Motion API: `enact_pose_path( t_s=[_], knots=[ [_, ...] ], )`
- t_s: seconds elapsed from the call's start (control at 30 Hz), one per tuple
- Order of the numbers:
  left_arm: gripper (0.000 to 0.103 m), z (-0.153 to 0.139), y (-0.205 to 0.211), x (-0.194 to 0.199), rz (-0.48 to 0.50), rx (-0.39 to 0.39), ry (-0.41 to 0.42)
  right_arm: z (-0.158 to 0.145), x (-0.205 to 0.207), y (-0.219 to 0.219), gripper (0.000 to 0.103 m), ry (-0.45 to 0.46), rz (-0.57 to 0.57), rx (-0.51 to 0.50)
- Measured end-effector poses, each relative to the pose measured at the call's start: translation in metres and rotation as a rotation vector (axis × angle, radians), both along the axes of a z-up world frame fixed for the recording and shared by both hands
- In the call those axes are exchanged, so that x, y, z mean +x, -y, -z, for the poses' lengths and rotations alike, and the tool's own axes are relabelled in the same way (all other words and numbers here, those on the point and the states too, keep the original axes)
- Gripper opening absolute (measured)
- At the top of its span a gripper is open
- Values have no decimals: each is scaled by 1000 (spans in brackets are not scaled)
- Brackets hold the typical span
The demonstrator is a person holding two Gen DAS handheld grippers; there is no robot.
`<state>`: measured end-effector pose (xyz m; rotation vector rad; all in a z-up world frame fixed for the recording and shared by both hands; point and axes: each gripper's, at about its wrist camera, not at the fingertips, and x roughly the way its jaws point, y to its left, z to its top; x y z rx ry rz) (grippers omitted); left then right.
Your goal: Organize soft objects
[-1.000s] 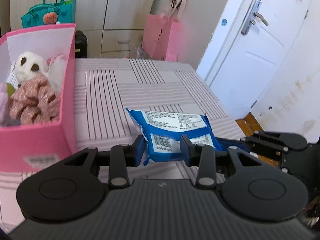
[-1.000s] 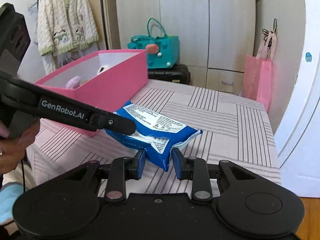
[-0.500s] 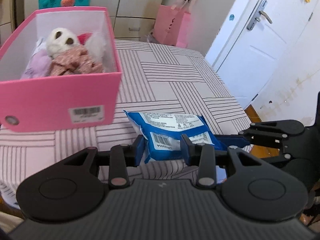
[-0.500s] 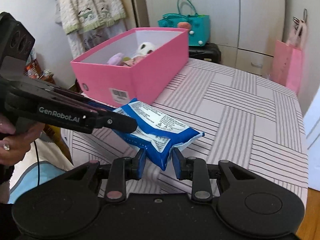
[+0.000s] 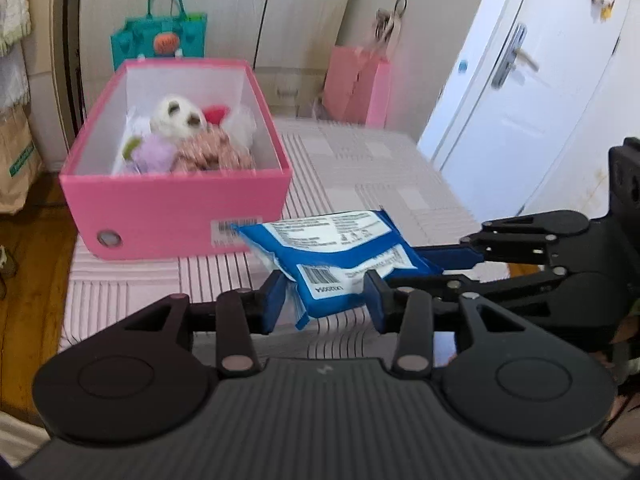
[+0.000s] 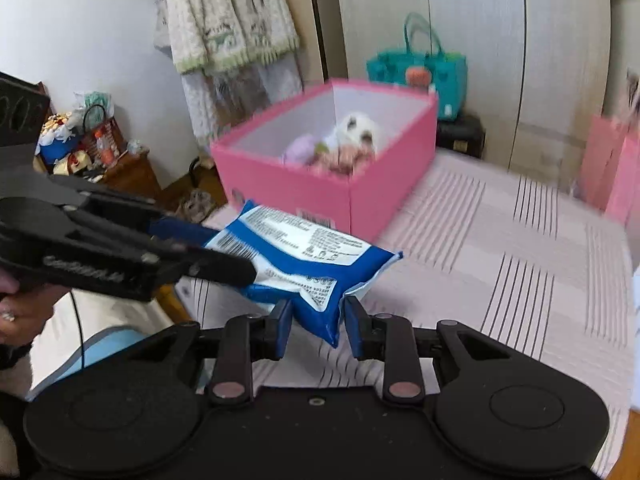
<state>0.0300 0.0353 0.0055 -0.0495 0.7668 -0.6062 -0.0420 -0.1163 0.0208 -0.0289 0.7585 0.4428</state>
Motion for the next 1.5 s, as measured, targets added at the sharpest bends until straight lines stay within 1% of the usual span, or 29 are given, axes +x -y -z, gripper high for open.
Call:
enact_pose_path(
  t_s=[0.13, 0.3, 0.47, 0.57, 0.6, 0.67, 0.77, 0.83, 0.9, 0.97, 1.07, 1.13, 1.27, 1.3, 1.33, 1.37, 1.43, 1.47, 1.5],
  knots=[
    [41, -18, -16, 2, -59, -34, 99, -18, 8, -11, 34, 89, -36, 12],
    [41, -31, -29, 22, -112, -74, 148, -35, 27, -22, 34, 198, -70, -21],
    [41, -43, -31, 55, -156, -83, 211, -44, 67, -29, 34, 269, -66, -19],
    [41, -47, -32, 82, -204, -87, 245, -46, 101, -31, 34, 288, -50, 12],
    [41, -47, -32, 94, -227, -91, 246, -46, 115, -30, 34, 292, -43, 35],
    [41, -45, -32, 117, -257, -105, 234, -44, 136, -31, 34, 305, -35, 46],
    [41, -37, -29, 147, -291, -99, 211, -36, 170, -33, 34, 280, -29, 52],
    [41, -28, -28, 165, -306, -90, 183, -29, 190, -34, 34, 246, -32, 52],
    [41, -18, -27, 178, -326, -84, 159, -20, 202, -35, 34, 226, -25, 46],
    [41, -8, -25, 189, -341, -73, 132, -11, 211, -40, 34, 211, -41, 6],
    [41, 6, -17, 199, -343, -23, 108, 1, 219, -49, 34, 220, -57, -84],
    [41, 11, -14, 204, -349, 6, 101, 9, 223, -55, 34, 221, -61, -140],
    [39, 18, -13, 205, -364, 32, 100, 19, 233, -55, 34, 191, -60, -143],
    [36, 19, -14, 203, -365, 37, 104, 20, 233, -55, 35, 191, -61, -153],
    [36, 18, -16, 197, -375, 42, 119, 20, 233, -55, 35, 189, -62, -161],
    [36, 15, -19, 187, -392, 51, 161, 19, 231, -54, 34, 197, -59, -172],
    [36, 7, -23, 167, -425, 84, 237, 14, 218, -49, 36, 241, -41, -203],
    [36, 3, -26, 158, -426, 86, 259, 10, 210, -43, 37, 256, -39, -192],
    [36, -1, -29, 150, -423, 77, 278, 4, 202, -35, 40, 261, -44, -158]
  ],
)
